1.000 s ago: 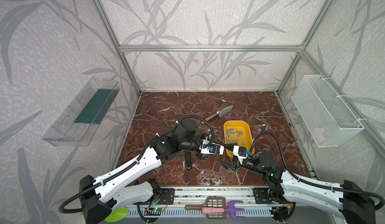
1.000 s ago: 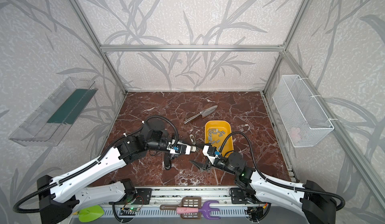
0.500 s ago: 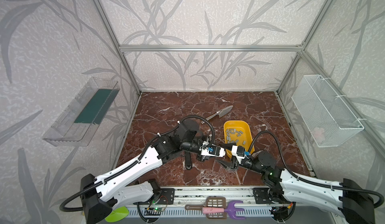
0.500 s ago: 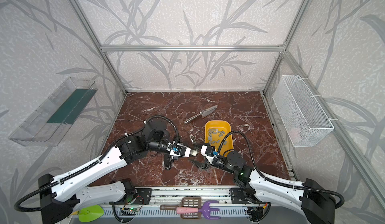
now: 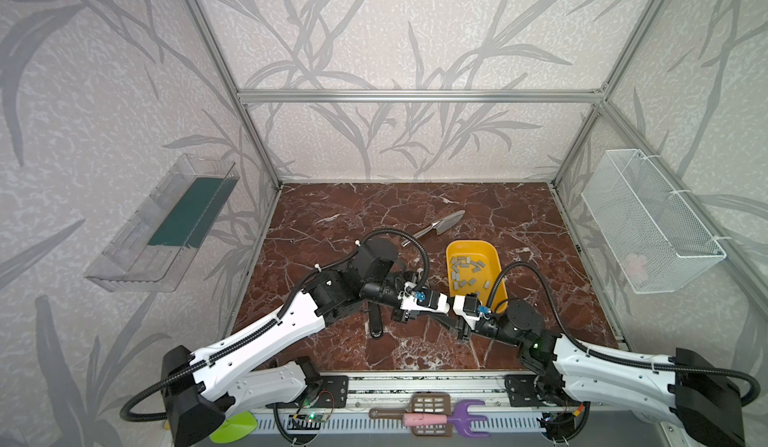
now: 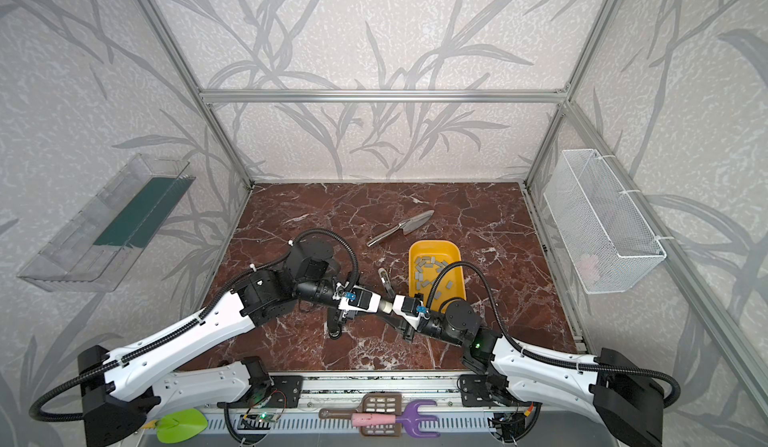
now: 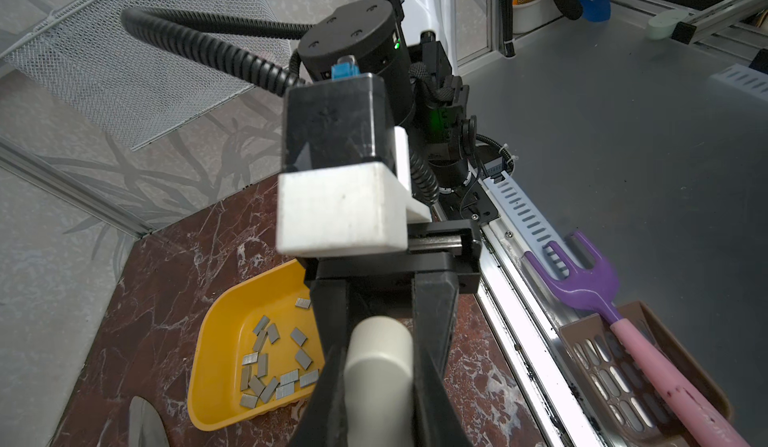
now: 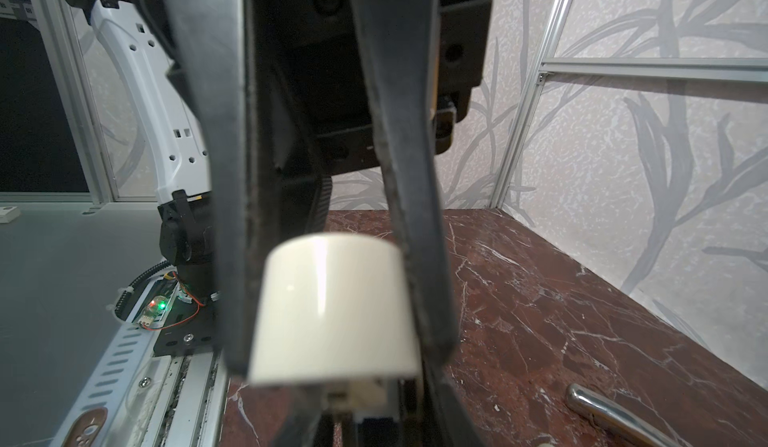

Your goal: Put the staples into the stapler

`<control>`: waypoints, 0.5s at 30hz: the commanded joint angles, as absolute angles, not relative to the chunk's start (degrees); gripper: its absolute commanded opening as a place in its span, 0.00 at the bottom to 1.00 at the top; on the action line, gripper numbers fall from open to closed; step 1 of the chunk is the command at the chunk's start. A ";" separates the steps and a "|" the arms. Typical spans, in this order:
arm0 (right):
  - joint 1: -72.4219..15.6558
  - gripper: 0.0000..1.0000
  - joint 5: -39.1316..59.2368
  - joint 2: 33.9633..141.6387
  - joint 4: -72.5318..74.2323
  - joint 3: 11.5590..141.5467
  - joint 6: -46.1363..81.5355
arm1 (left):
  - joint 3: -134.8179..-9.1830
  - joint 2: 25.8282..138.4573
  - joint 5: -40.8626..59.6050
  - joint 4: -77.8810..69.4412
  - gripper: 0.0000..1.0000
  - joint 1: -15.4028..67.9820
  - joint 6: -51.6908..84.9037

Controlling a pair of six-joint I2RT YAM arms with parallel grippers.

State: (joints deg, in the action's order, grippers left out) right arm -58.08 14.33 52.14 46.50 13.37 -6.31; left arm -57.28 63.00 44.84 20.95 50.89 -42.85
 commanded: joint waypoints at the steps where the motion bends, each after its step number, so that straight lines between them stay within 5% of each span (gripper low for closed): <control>1: -58.10 0.26 13.48 51.09 49.55 14.30 -4.01 | -58.55 62.29 46.14 20.28 0.00 51.15 -44.67; 7: -58.14 0.26 9.64 49.76 47.79 14.41 -2.12 | -55.74 60.41 42.52 14.33 0.35 51.15 -41.65; 15: -58.18 0.21 9.70 50.62 37.87 19.51 3.09 | -54.07 58.47 34.69 8.70 0.50 50.84 -38.25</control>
